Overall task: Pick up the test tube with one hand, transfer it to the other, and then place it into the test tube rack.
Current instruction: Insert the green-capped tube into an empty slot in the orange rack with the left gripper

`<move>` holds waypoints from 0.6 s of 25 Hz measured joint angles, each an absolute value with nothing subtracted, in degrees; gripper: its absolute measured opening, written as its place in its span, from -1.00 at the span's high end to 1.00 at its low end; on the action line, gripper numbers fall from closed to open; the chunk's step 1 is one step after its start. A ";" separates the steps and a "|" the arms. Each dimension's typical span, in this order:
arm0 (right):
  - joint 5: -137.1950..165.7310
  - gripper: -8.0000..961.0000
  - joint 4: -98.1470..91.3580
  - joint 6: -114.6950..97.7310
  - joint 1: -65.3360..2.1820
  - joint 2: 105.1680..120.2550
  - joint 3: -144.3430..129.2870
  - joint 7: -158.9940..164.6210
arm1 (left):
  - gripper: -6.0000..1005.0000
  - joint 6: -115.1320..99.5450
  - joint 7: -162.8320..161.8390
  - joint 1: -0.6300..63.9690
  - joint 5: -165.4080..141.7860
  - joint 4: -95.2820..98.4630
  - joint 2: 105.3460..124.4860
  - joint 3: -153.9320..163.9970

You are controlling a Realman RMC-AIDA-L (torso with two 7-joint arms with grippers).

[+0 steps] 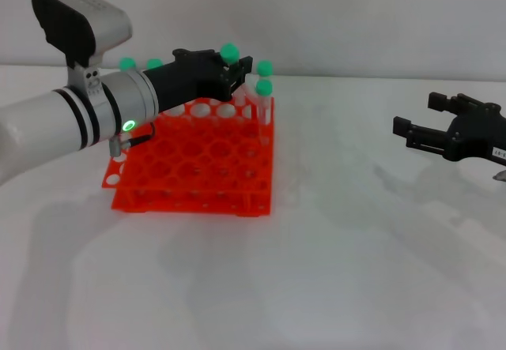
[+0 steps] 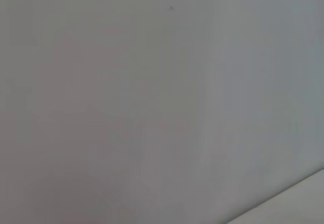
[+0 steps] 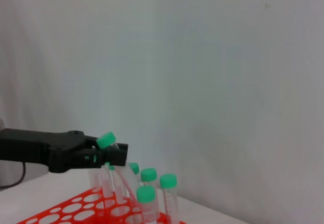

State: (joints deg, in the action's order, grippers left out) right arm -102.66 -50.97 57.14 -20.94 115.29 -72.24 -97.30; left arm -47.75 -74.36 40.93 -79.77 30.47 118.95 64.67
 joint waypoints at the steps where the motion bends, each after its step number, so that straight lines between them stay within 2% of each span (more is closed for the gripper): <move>1: -102.66 -0.79 -50.97 57.14 -20.92 115.28 -72.24 -97.30 | 0.51 -47.99 -75.70 40.20 -79.98 31.87 118.97 65.49; 6: -102.66 -0.79 -50.97 57.12 -20.74 115.22 -72.24 -97.30 | 0.50 -47.65 -79.99 36.04 -79.83 38.07 119.12 68.67; 15: -102.62 -0.79 -50.97 57.12 -20.57 115.22 -72.24 -97.29 | 0.50 -47.37 -81.82 33.98 -79.96 38.89 119.18 69.00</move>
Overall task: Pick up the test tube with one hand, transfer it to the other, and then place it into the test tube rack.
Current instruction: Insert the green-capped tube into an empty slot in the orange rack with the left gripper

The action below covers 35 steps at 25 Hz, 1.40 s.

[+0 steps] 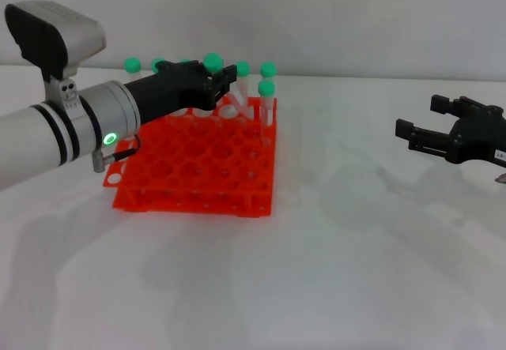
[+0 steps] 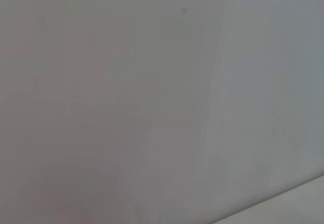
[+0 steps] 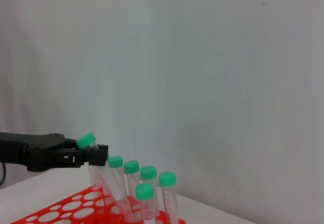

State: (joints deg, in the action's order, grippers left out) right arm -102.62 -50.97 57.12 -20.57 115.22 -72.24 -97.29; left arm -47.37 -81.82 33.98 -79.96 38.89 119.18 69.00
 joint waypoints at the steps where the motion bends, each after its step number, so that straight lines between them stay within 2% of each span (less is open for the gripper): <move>1: -102.60 -0.79 -50.97 57.12 -20.57 115.22 -72.24 -97.28 | 0.50 -47.37 -81.82 33.90 -79.96 38.90 119.18 69.00; 35: -102.65 -0.79 -50.26 56.33 -21.37 115.30 -72.25 -97.30 | 0.48 -43.59 -82.54 35.13 -81.53 37.58 119.18 69.70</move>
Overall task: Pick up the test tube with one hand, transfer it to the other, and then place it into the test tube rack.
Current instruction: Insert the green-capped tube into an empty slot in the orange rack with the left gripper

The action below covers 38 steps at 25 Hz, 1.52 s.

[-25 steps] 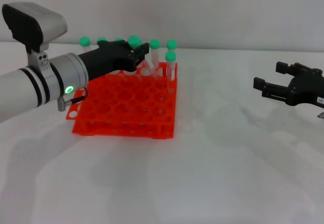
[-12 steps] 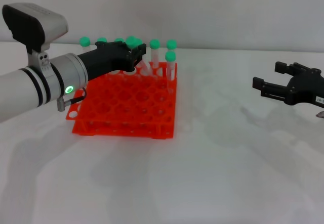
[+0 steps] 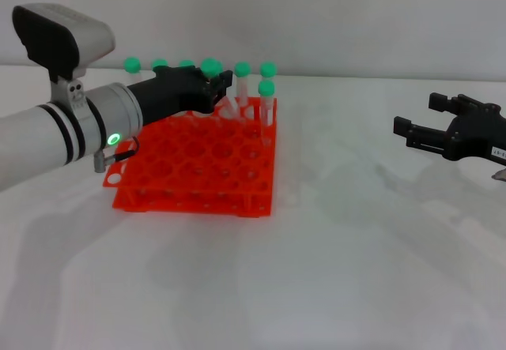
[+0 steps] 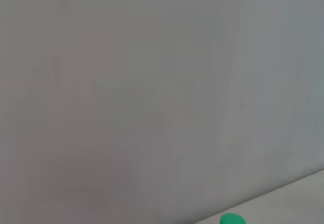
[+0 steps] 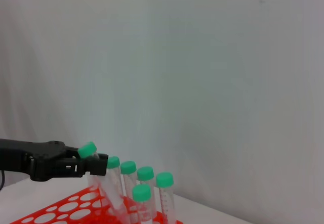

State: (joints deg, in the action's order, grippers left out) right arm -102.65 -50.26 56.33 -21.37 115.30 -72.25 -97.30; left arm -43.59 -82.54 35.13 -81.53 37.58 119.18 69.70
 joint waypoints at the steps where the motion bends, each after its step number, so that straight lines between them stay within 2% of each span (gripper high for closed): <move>1: -102.66 -0.79 -50.27 56.33 -21.37 115.30 -72.24 -97.30 | 0.48 -43.57 -82.54 35.43 -81.55 37.14 119.18 69.70; 26: -102.66 -0.79 -48.13 55.36 -23.02 115.30 -72.27 -97.30 | 0.47 -37.47 -81.86 42.67 -82.10 28.64 118.83 69.48; 34: -102.41 -0.79 -48.07 54.66 -23.04 115.19 -72.24 -97.29 | -0.18 -38.84 -77.98 41.62 -80.37 30.22 119.10 69.26; 37: -102.39 -0.79 -48.07 54.65 -22.84 115.14 -72.24 -97.49 | -0.46 -42.50 -74.02 37.21 -76.29 34.47 119.18 69.30; 38: -102.41 -0.79 -48.07 54.65 -22.72 115.14 -72.23 -97.69 | -0.47 -44.28 -72.17 34.96 -74.22 36.33 119.19 69.34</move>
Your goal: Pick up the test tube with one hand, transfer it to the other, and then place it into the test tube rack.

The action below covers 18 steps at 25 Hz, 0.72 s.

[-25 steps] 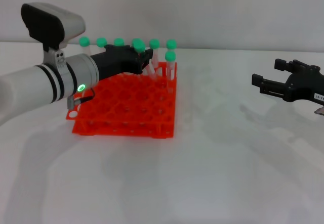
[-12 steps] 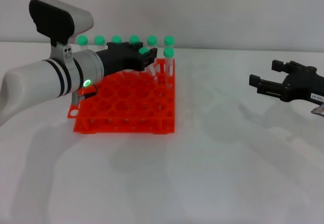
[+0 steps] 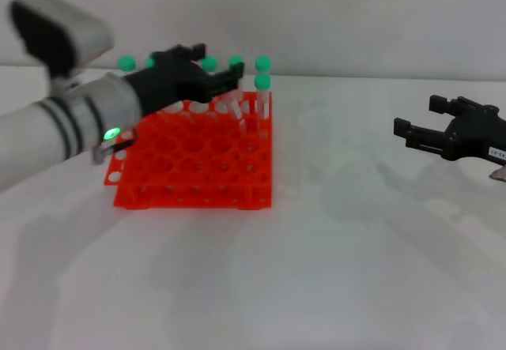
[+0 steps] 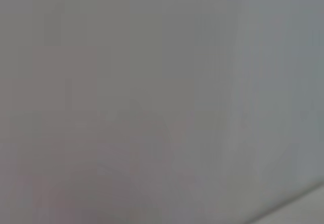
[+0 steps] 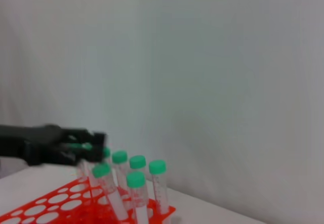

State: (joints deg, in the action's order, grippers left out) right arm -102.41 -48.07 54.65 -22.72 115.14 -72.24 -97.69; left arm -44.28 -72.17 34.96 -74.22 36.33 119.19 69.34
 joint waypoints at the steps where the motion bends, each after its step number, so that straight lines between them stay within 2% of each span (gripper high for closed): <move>1: -102.45 -0.79 -48.07 54.64 -22.58 115.13 -72.10 -97.89 | -0.49 -46.42 -69.88 32.44 -71.82 38.03 119.19 69.39; 6: -102.77 -0.79 -47.85 55.07 -21.36 115.26 -70.13 -100.69 | -0.56 -60.26 -53.59 20.40 -55.35 40.24 119.20 69.48; 9: -104.45 -0.79 -46.31 55.33 -20.70 115.33 -69.28 -104.16 | -0.56 -68.11 -42.94 15.72 -45.20 35.48 119.25 69.48; 18: -123.23 -0.79 -28.90 64.61 -17.90 115.17 -62.24 -127.52 | -0.56 -86.96 -25.35 11.43 -25.13 13.42 119.46 69.16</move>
